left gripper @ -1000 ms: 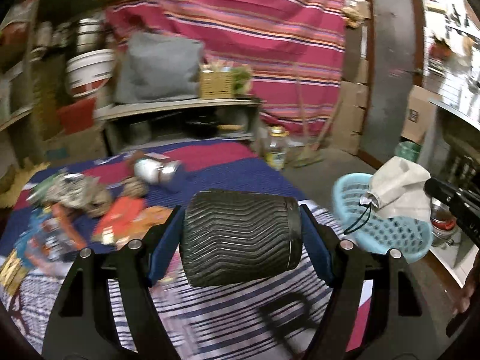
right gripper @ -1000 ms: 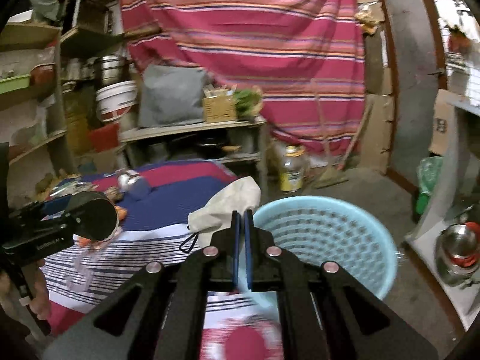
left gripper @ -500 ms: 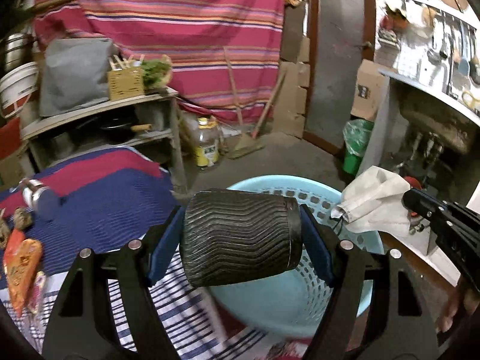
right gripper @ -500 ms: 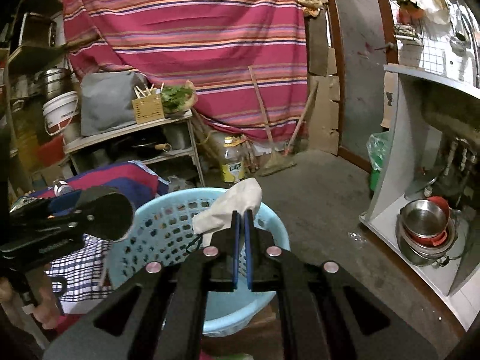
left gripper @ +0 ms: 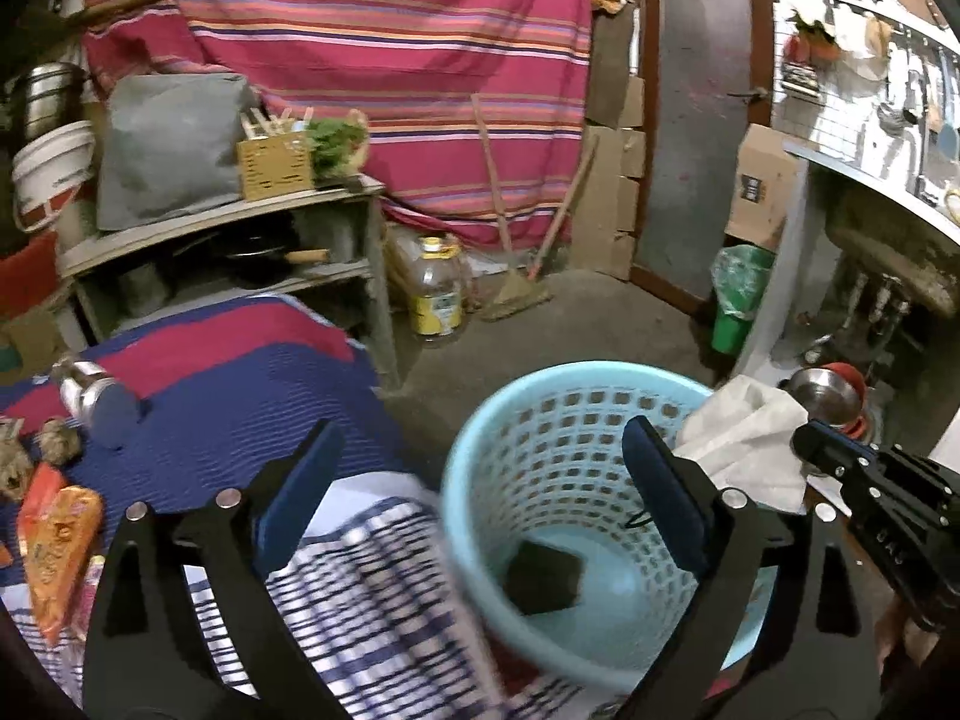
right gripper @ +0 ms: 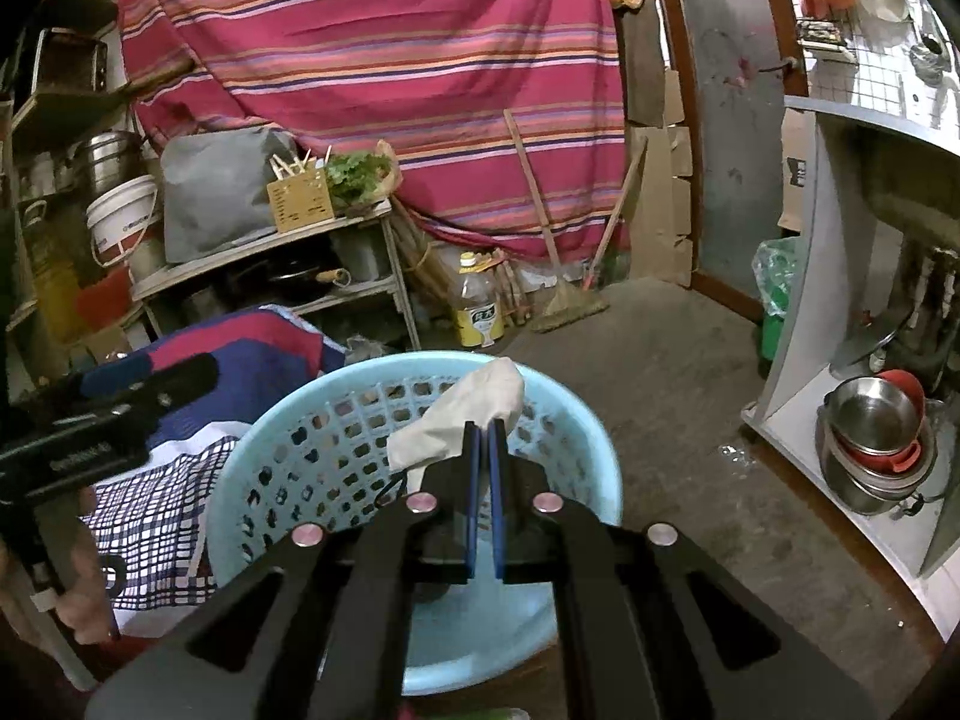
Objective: Collect trash
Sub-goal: 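Carry both items to the blue basket and open the left gripper over it, then open the right gripper to drop the white cloth into the basket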
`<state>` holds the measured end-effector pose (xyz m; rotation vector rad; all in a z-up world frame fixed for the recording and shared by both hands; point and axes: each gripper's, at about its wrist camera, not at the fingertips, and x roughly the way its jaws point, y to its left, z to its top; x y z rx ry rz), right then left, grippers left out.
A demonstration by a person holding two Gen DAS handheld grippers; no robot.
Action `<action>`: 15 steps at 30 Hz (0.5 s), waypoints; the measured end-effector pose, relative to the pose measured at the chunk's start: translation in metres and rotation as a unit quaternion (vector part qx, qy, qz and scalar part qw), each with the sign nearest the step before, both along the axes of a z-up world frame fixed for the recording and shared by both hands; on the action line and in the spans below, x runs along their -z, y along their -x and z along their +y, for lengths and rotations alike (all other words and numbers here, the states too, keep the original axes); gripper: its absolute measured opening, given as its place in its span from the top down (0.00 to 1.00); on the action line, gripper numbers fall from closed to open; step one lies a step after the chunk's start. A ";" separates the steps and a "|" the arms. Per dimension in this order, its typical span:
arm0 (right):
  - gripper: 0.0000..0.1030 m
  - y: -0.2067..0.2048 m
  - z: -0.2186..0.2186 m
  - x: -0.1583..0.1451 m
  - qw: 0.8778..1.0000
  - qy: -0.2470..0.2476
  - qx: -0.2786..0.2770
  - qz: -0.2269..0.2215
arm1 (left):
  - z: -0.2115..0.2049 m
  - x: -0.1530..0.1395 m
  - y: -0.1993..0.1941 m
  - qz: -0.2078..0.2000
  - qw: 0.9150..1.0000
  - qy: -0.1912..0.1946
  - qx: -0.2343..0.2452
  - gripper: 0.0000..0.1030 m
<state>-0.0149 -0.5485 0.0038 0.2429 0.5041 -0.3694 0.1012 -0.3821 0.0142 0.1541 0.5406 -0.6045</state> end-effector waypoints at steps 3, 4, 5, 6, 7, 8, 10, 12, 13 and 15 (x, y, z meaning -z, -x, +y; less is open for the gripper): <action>0.97 -0.009 0.009 0.002 1.000 0.001 -0.005 0.004 | 0.021 -0.003 -0.001 -0.007 1.000 -0.004 -0.019 0.10; 0.96 -0.015 0.013 0.003 1.000 0.005 -0.005 0.008 | 0.031 -0.006 -0.001 -0.010 1.000 -0.002 -0.027 0.09; 0.94 -0.018 0.015 0.004 1.000 0.007 -0.006 0.010 | 0.042 -0.009 -0.001 -0.014 0.999 0.000 -0.037 0.09; 0.94 -0.020 0.016 0.005 1.000 0.009 -0.005 0.012 | 0.051 -0.011 -0.001 -0.017 0.999 0.001 -0.043 0.08; 0.94 -0.025 0.019 0.006 1.000 0.011 -0.002 0.017 | 0.060 -0.013 -0.001 -0.020 0.999 0.002 -0.050 0.08; 0.94 -0.028 0.020 0.007 1.000 0.012 0.000 0.022 | 0.072 -0.015 0.000 -0.024 0.998 0.001 -0.058 0.08; 0.92 -0.032 0.023 0.009 0.999 0.017 0.007 0.031 | 0.092 -0.020 0.002 -0.035 0.996 -0.005 -0.078 0.08; 0.69 -0.033 0.026 0.012 0.999 0.021 0.013 0.037 | 0.116 -0.024 0.004 -0.041 0.995 -0.007 -0.095 0.08; 0.44 -0.032 0.028 0.013 0.999 0.024 0.022 0.038 | 0.128 -0.026 0.004 -0.040 0.994 -0.006 -0.103 0.08; 0.36 -0.028 0.032 0.013 0.998 0.027 0.034 0.038 | 0.152 -0.027 0.003 -0.039 0.992 -0.006 -0.119 0.08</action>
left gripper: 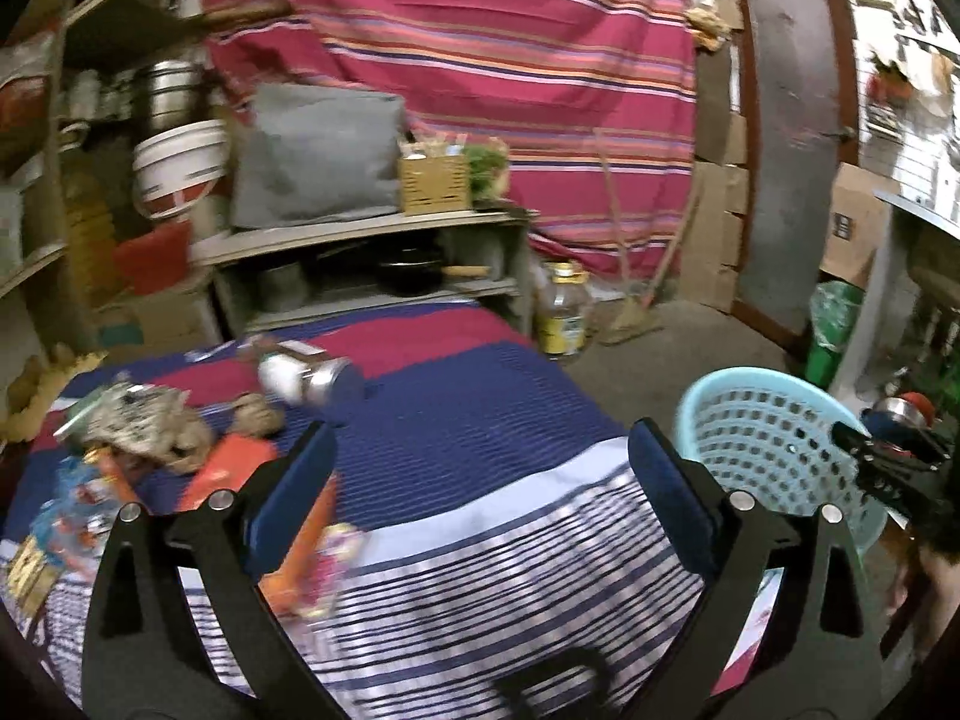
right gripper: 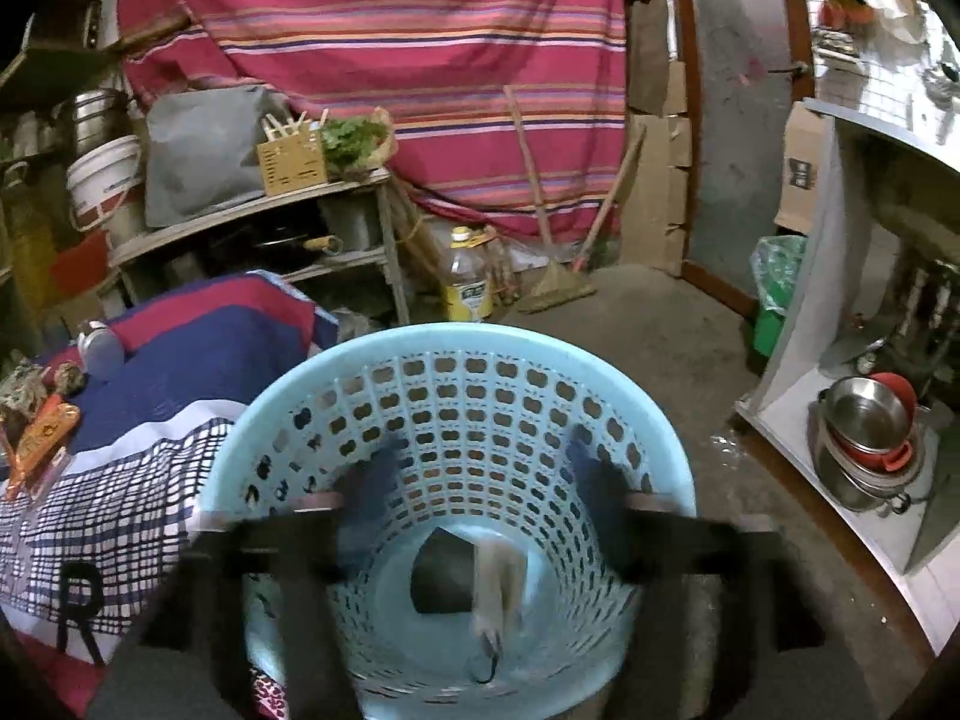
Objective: Collect trash
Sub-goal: 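Open the right gripper to drop the white cloth into the basket, then return to the table and grasp the clear orange-printed snack bag with the left gripper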
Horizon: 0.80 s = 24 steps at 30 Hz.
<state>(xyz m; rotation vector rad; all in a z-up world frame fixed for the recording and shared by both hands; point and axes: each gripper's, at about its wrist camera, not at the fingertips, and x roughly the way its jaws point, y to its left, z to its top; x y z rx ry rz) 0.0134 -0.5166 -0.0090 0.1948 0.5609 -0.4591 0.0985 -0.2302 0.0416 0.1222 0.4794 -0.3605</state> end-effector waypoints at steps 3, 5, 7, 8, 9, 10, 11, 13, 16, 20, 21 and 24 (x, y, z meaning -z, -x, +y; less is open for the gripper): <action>0.33 0.005 0.010 -0.002 1.000 -0.004 0.009 -0.002 | 0.037 0.001 0.000 -0.002 1.000 -0.007 -0.031 0.07; 0.25 0.007 0.020 -0.007 1.000 0.002 0.012 -0.010 | 0.063 0.004 -0.001 -0.001 0.999 -0.014 -0.053 0.06; 0.21 0.008 0.036 -0.013 1.000 0.013 0.011 -0.018 | 0.084 0.010 -0.001 0.000 0.997 -0.024 -0.073 0.06; 0.21 0.008 0.045 -0.016 1.000 0.018 0.010 -0.022 | 0.091 0.012 0.000 -0.001 0.996 -0.029 -0.081 0.06; 0.21 0.007 0.057 -0.020 0.999 0.020 0.007 -0.028 | 0.105 0.017 -0.001 -0.003 0.995 -0.038 -0.096 0.06; 0.21 0.006 0.065 -0.022 0.999 0.019 0.003 -0.032 | 0.112 0.019 0.000 -0.003 0.994 -0.042 -0.104 0.06; 0.21 0.004 0.079 -0.025 0.999 0.016 -0.005 -0.037 | 0.121 0.022 -0.001 -0.004 0.993 -0.045 -0.113 0.06; 0.21 0.000 0.102 -0.026 0.999 0.015 -0.021 -0.043 | 0.141 0.030 -0.001 -0.004 0.989 -0.052 -0.136 0.06; 0.20 -0.010 0.140 -0.023 0.998 0.008 -0.048 -0.045 | 0.157 0.039 0.000 -0.002 0.986 -0.059 -0.153 0.06; 0.21 -0.030 0.192 -0.014 0.996 -0.011 -0.085 -0.036 | 0.179 0.046 -0.004 0.002 0.984 -0.072 -0.162 0.06; 0.21 -0.037 0.207 -0.012 0.995 -0.014 -0.095 -0.034 | 0.185 0.047 -0.006 0.006 0.984 -0.070 -0.165 0.06; 0.21 -0.053 0.236 -0.006 0.992 -0.016 -0.118 -0.031 | 0.203 0.051 -0.014 0.026 0.983 -0.057 -0.175 0.06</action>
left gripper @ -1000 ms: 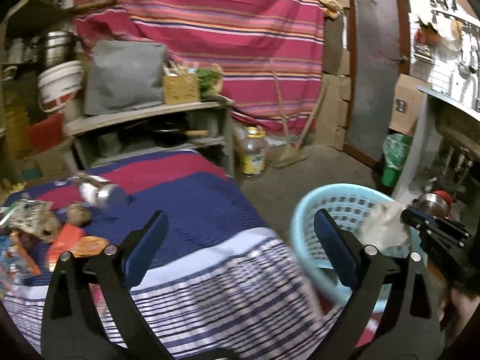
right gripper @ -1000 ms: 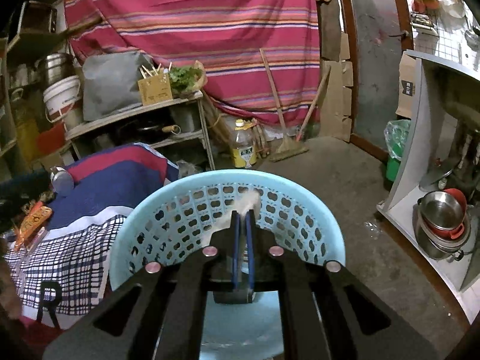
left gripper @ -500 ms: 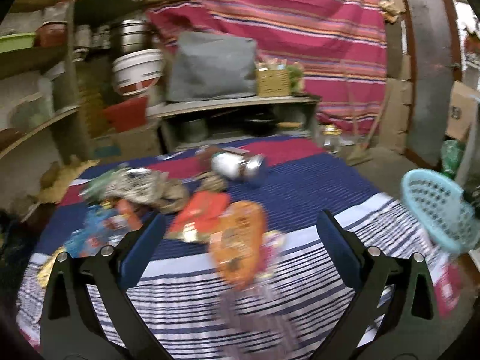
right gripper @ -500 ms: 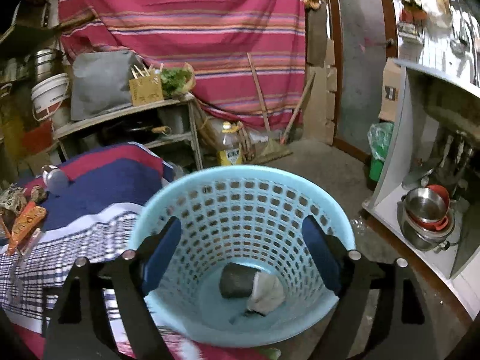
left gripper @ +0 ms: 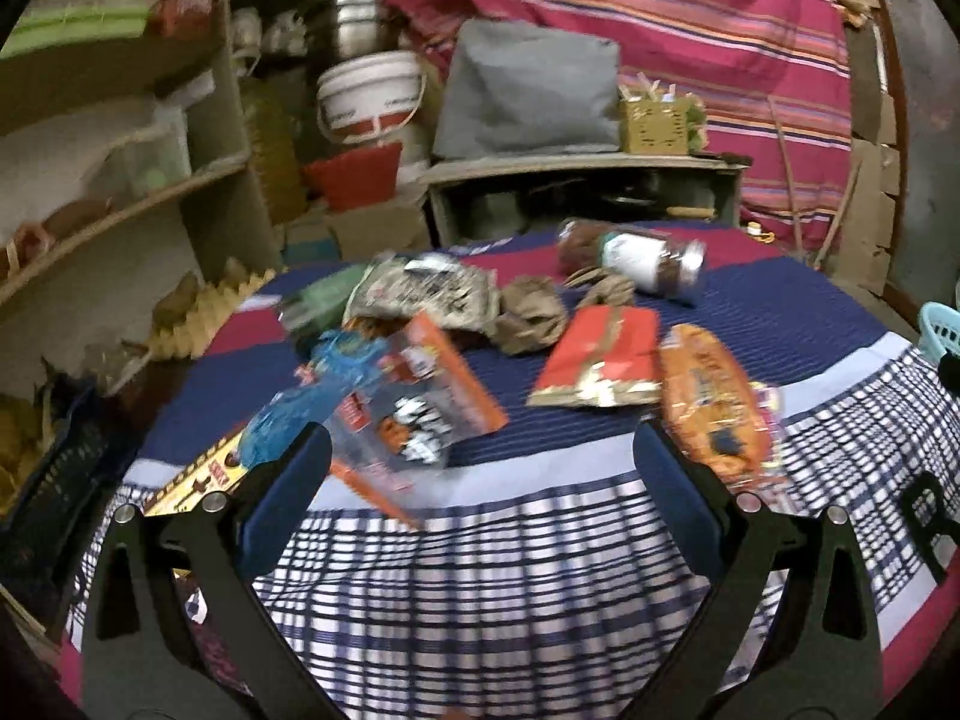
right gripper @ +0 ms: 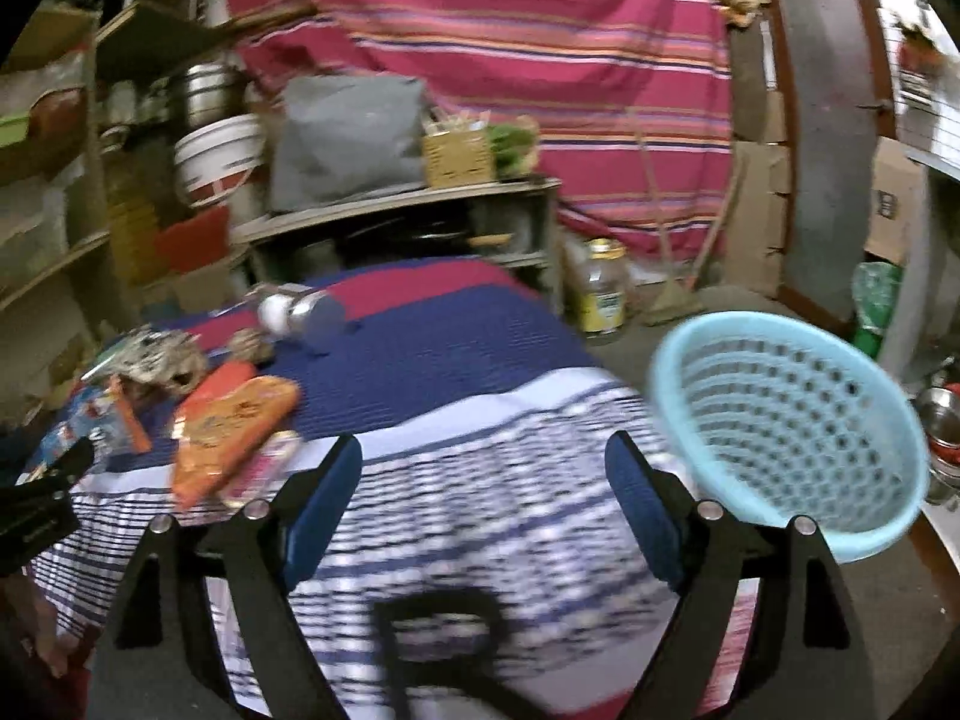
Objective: Collect trash
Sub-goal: 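Return to the table and grasp the clear orange-printed snack bag with the left gripper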
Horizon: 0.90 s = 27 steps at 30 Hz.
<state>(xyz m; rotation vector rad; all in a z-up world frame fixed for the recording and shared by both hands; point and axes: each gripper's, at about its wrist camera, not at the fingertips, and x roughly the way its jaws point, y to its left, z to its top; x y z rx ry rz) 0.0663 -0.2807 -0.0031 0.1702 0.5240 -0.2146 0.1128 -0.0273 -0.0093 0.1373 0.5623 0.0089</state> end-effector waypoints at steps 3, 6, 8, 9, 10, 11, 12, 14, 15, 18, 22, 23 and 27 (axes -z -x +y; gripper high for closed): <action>0.21 -0.018 0.028 0.000 1.000 0.015 -0.018 0.003 | 0.024 0.002 -0.008 0.014 0.999 0.029 -0.016 0.06; 0.21 -0.033 0.040 -0.008 1.000 0.016 -0.026 0.001 | 0.040 0.002 -0.014 0.014 0.998 0.048 -0.026 0.06; 0.21 -0.044 0.044 -0.013 1.000 0.012 -0.025 -0.002 | 0.047 0.003 -0.020 0.018 0.998 0.054 -0.030 0.06; 0.21 -0.049 0.046 -0.015 1.000 0.009 -0.024 -0.002 | 0.050 0.004 -0.024 0.024 0.997 0.061 -0.030 0.06; 0.21 -0.056 0.049 -0.015 1.000 0.008 -0.022 -0.003 | 0.051 0.005 -0.026 0.027 0.997 0.065 -0.028 0.06; 0.21 -0.059 0.050 -0.014 1.000 0.006 -0.020 -0.003 | 0.050 0.006 -0.028 0.029 0.997 0.066 -0.025 0.06; 0.21 -0.061 0.051 -0.012 1.000 0.005 -0.019 -0.003 | 0.049 0.006 -0.029 0.030 0.997 0.063 -0.016 0.06; 0.21 -0.065 0.053 -0.004 1.000 0.002 -0.018 0.004 | 0.044 0.008 -0.035 0.035 0.998 0.054 -0.004 0.07; 0.21 -0.067 0.054 0.000 1.000 0.000 -0.018 0.010 | 0.042 0.010 -0.038 0.039 0.998 0.047 0.000 0.08; 0.21 -0.070 0.054 0.003 0.999 -0.010 -0.024 0.019 | 0.040 0.016 -0.048 0.054 0.998 0.038 0.006 0.12; 0.21 -0.071 0.056 0.001 0.999 -0.006 -0.030 0.016 | 0.046 0.029 -0.066 0.096 0.994 0.052 0.013 0.26; 0.21 -0.071 0.057 0.002 0.999 -0.004 -0.033 0.016 | 0.051 0.032 -0.071 0.109 0.991 0.070 0.020 0.37; 0.21 -0.071 0.062 0.005 0.999 0.004 -0.041 0.021 | 0.062 0.032 -0.073 0.109 0.988 0.108 0.012 0.41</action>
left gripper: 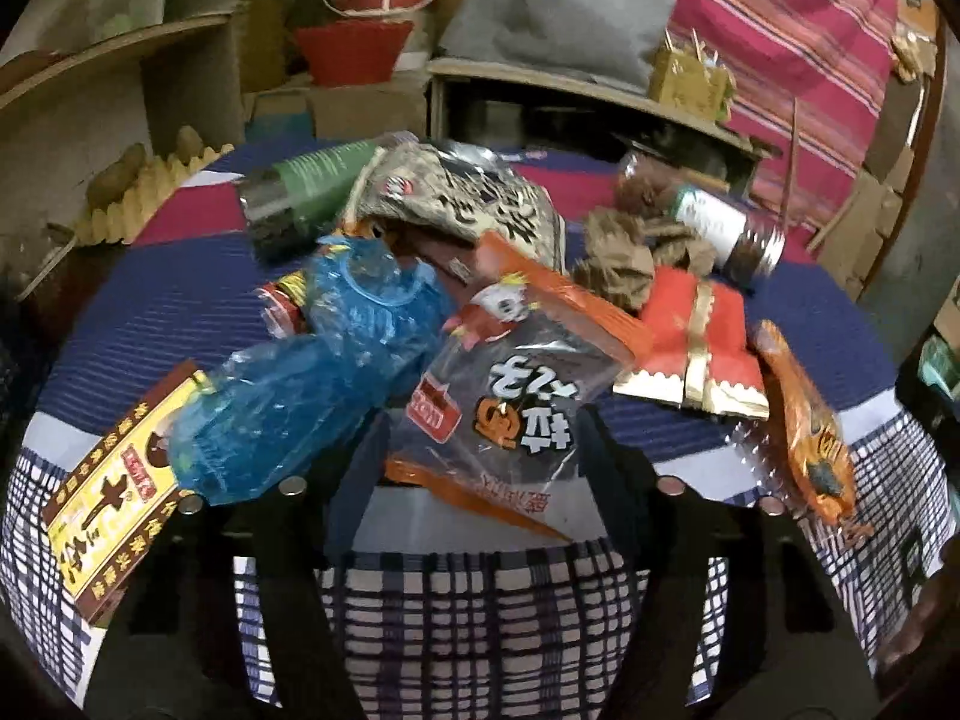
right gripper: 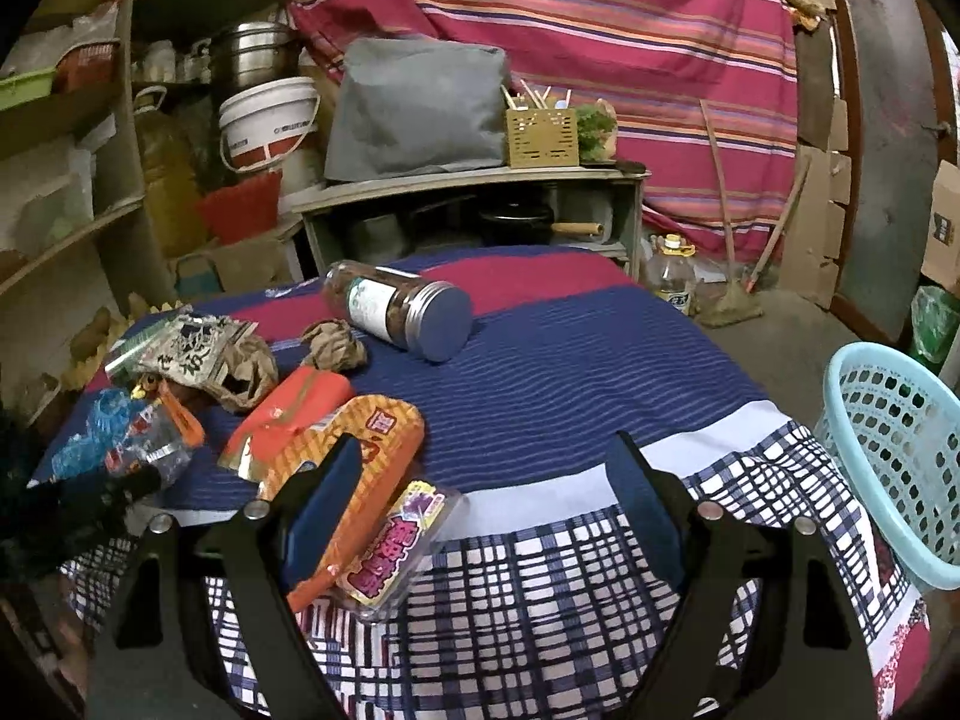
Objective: Collect trash
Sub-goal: 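Return to the table and grasp the clear orange-printed snack bag with the left gripper, then grasp the orange snack packet with the right gripper while the left gripper lifts the bag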
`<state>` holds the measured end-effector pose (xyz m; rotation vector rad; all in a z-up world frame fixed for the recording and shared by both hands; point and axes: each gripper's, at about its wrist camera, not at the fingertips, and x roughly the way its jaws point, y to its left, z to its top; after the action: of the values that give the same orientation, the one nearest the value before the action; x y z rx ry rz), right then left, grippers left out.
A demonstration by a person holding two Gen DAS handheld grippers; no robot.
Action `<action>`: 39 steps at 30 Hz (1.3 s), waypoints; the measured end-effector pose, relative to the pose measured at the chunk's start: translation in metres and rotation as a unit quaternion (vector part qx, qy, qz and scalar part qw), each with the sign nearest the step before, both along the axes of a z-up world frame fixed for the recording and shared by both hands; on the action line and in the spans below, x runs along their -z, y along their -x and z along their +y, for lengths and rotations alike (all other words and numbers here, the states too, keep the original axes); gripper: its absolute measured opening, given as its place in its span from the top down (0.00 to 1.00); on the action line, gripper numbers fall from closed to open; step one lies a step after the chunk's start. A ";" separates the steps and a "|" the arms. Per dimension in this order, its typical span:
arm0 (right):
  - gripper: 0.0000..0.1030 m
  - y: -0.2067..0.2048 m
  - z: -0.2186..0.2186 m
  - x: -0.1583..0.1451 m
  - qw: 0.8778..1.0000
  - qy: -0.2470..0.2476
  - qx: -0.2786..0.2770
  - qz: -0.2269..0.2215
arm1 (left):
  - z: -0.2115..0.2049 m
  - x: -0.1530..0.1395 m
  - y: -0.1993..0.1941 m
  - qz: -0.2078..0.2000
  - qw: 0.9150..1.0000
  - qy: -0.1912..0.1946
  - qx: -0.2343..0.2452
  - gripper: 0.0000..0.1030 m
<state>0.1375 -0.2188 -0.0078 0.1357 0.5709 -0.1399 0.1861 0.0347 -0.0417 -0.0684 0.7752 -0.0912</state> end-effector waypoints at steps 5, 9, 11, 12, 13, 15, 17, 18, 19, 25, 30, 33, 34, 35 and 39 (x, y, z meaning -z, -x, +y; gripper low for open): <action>0.21 0.001 -0.001 0.000 1.000 0.000 -0.005 0.007 | -0.019 -0.009 0.015 -0.029 0.998 -0.056 0.003 0.49; 0.21 0.006 0.003 -0.003 1.000 0.007 -0.016 0.004 | -0.026 -0.025 0.030 -0.060 0.994 -0.087 -0.003 0.51; 0.21 0.007 0.008 -0.001 1.000 0.009 -0.023 0.008 | -0.021 -0.030 0.033 -0.066 0.994 -0.087 -0.013 0.51; 0.21 0.006 0.011 -0.001 1.000 0.010 -0.028 0.010 | -0.015 -0.034 0.034 -0.068 0.994 -0.077 -0.022 0.51; 0.21 0.005 0.014 0.000 0.999 0.010 -0.032 0.011 | -0.009 -0.036 0.035 -0.069 0.995 -0.067 -0.029 0.53; 0.21 0.003 0.021 0.001 0.999 0.007 -0.044 0.013 | 0.004 -0.043 0.039 -0.075 0.995 -0.045 -0.048 0.53; 0.21 0.002 0.027 0.002 0.998 0.003 -0.055 0.016 | 0.013 -0.047 0.042 -0.081 0.994 -0.033 -0.059 0.53; 0.21 0.001 0.030 0.002 0.998 0.003 -0.059 0.017 | 0.016 -0.048 0.044 -0.082 0.994 -0.029 -0.062 0.53; 0.21 -0.002 0.036 0.003 0.998 0.005 -0.065 0.021 | 0.017 -0.049 0.044 -0.083 0.994 -0.028 -0.063 0.53; 0.22 -0.020 0.047 0.017 0.994 0.016 -0.088 0.070 | 0.010 -0.048 0.042 -0.081 0.994 -0.041 -0.059 0.53; 0.57 -0.028 0.044 0.026 0.989 -0.015 -0.113 0.096 | 0.002 -0.048 0.044 -0.085 0.994 -0.044 -0.054 0.53; 0.71 -0.027 0.045 0.026 0.987 -0.022 -0.128 0.091 | -0.004 -0.048 0.044 -0.087 0.994 -0.051 -0.049 0.53; 0.76 -0.026 0.045 0.025 0.988 -0.024 -0.128 0.087 | -0.006 -0.049 0.045 -0.089 0.993 -0.053 -0.048 0.53; 0.84 -0.024 0.044 0.024 0.988 -0.027 -0.128 0.082 | -0.009 -0.049 0.046 -0.090 0.993 -0.055 -0.047 0.53; 0.92 -0.015 0.034 0.014 0.990 -0.039 -0.122 0.051 | -0.020 -0.051 0.049 -0.098 0.992 -0.065 -0.041 0.53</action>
<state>0.1524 -0.1853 -0.0215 0.1346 0.6900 0.1136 0.1374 0.0148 0.0090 0.0320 0.5788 0.0313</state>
